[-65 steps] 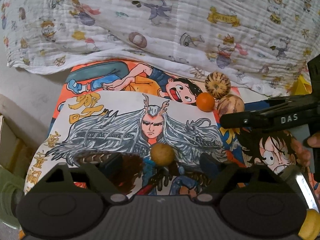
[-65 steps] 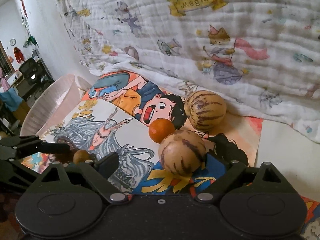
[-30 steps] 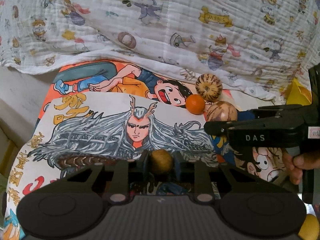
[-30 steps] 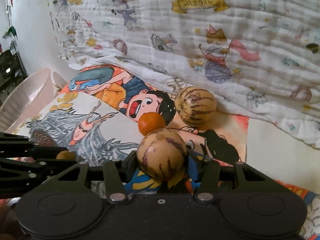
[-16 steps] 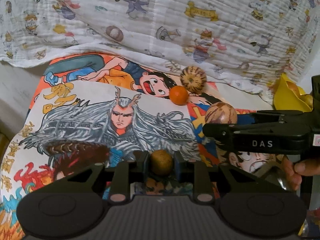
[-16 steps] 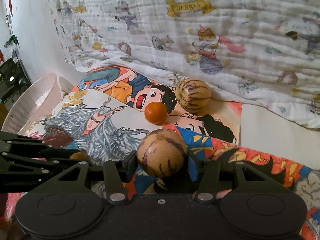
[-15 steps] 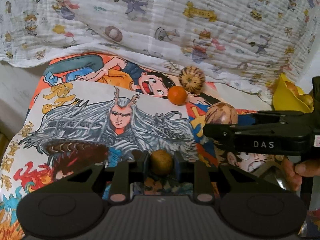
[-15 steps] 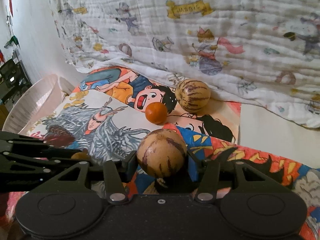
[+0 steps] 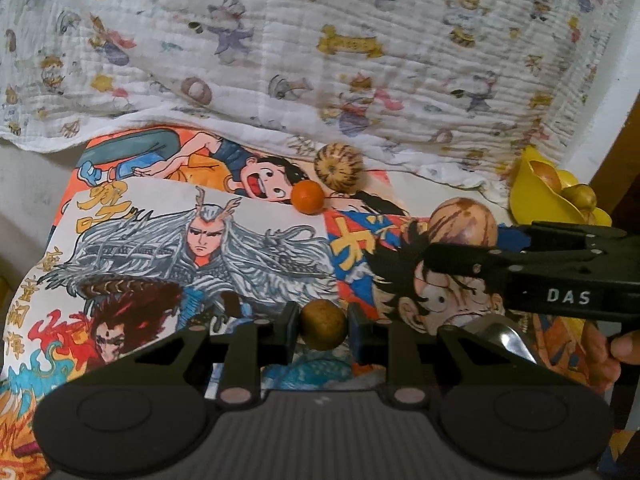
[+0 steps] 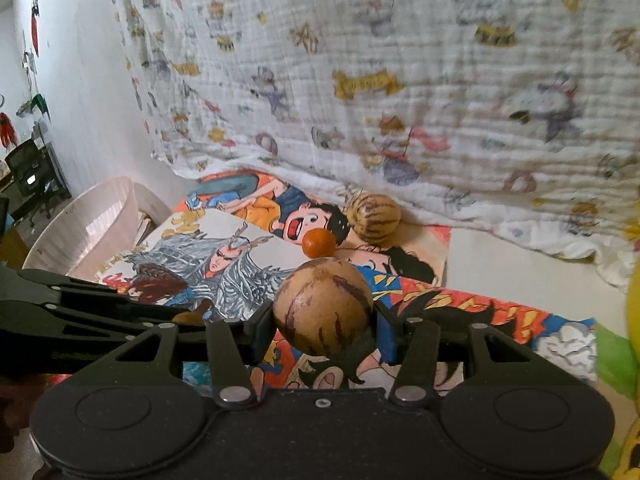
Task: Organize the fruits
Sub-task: 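Carry the small brown fruit with the left tool while the right tool carries the melon over the tray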
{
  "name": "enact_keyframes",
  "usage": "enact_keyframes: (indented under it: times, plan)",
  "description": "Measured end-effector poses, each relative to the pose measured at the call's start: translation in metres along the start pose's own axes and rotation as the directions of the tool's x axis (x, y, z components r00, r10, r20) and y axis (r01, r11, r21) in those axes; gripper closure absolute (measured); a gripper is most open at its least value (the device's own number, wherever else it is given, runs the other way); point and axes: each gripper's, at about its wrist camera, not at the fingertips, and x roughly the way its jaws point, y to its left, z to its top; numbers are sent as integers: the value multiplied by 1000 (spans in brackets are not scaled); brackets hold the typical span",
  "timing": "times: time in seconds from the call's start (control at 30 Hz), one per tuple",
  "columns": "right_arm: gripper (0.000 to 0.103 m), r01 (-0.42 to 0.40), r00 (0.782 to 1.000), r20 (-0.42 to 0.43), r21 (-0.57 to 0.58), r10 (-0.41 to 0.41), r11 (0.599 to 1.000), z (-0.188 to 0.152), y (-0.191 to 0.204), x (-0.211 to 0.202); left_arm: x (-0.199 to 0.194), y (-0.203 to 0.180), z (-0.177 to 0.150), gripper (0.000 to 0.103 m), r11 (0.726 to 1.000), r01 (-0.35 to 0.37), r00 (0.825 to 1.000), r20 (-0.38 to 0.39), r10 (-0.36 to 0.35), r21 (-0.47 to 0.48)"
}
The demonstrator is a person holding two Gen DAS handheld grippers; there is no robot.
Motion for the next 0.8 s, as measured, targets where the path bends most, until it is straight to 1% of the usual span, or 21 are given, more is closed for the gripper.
enact_keyframes:
  times: [0.13, 0.4, 0.63, 0.8]
  plan:
    - [50, 3, 1000, 28, -11, -3, 1000, -3, 0, -23, -6, -12, -3, 75, 1000, 7, 1000, 6, -7, 17]
    - [50, 1, 998, 62, -8, -1, 1000, -19, -5, -73, -16, -41, -8, 75, 998, 56, 998, 0, -56, 31]
    - [50, 14, 997, 76, -7, -14, 1000, -43, -15, -114, -20, -68, -11, 75, 995, 87, 996, 1, -87, 41]
    - [50, 34, 997, 75, 1, -34, 999, -65, -25, -129, -13, -86, -14, 75, 993, 97, 995, -18, -96, 62]
